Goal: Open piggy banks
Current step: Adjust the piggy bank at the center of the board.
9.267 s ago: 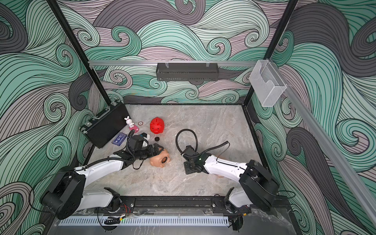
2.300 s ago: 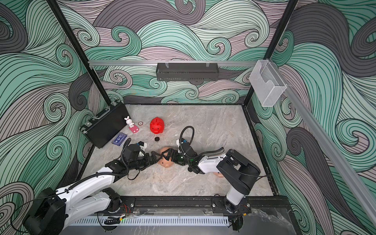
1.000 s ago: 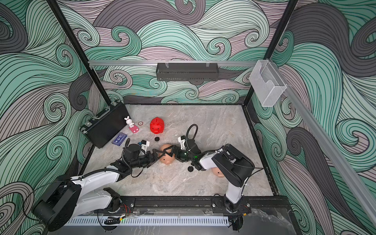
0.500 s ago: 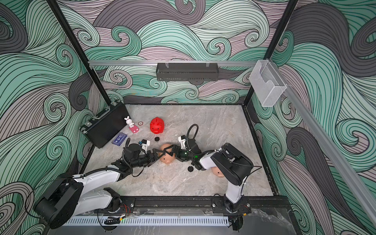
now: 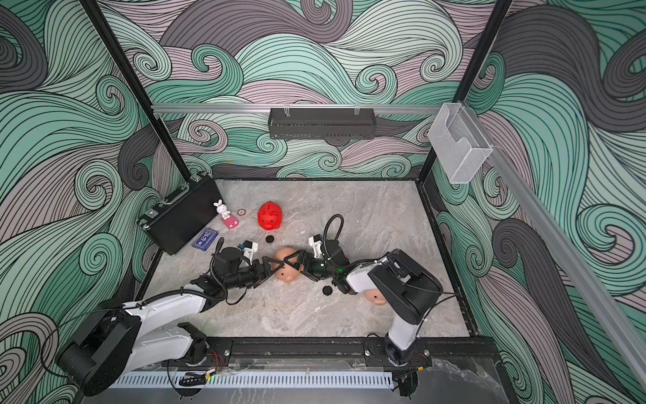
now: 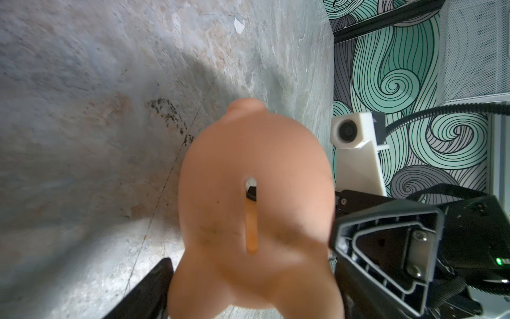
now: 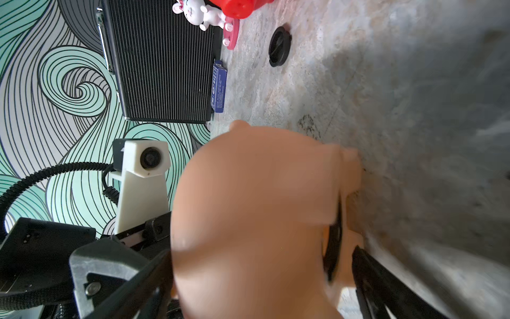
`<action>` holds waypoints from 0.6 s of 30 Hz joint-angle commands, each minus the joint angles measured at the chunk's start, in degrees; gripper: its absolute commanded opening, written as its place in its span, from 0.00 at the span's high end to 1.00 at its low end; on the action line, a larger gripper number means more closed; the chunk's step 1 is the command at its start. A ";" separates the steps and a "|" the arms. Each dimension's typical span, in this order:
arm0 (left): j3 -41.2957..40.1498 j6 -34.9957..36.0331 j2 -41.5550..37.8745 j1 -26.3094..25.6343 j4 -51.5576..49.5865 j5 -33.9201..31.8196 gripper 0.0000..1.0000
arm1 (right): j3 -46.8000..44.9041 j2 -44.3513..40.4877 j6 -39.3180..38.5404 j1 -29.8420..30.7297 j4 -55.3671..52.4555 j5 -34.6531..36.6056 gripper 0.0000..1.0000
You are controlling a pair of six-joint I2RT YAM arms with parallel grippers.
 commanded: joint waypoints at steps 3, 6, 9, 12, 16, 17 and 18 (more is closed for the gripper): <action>0.28 2.05 -1.42 -0.23 -7.42 -2.77 0.26 | -2.47 -6.83 -4.97 -1.70 -12.24 3.16 0.01; 1.34 3.18 -2.18 -0.23 -10.12 -3.60 0.26 | -2.33 -11.72 -9.51 -1.89 -20.08 7.15 0.01; 2.48 4.18 -2.77 -0.23 -12.76 -4.34 0.26 | -1.36 -16.97 -14.43 -1.95 -28.09 11.69 0.01; 3.97 5.24 -2.98 -0.31 -15.59 -4.87 0.26 | -0.25 -22.11 -19.35 -1.97 -35.08 16.19 0.01; 6.21 6.48 -2.82 -0.32 -19.79 -5.83 0.26 | 1.79 -27.80 -23.74 -2.06 -43.52 21.86 0.01; 7.15 6.95 -2.61 -0.41 -21.25 -6.21 0.26 | 2.19 -29.18 -25.25 -2.00 -45.08 23.27 0.00; 8.27 7.59 -2.26 -0.43 -23.06 -6.52 0.26 | 2.46 -30.72 -26.03 -2.06 -46.69 24.85 0.01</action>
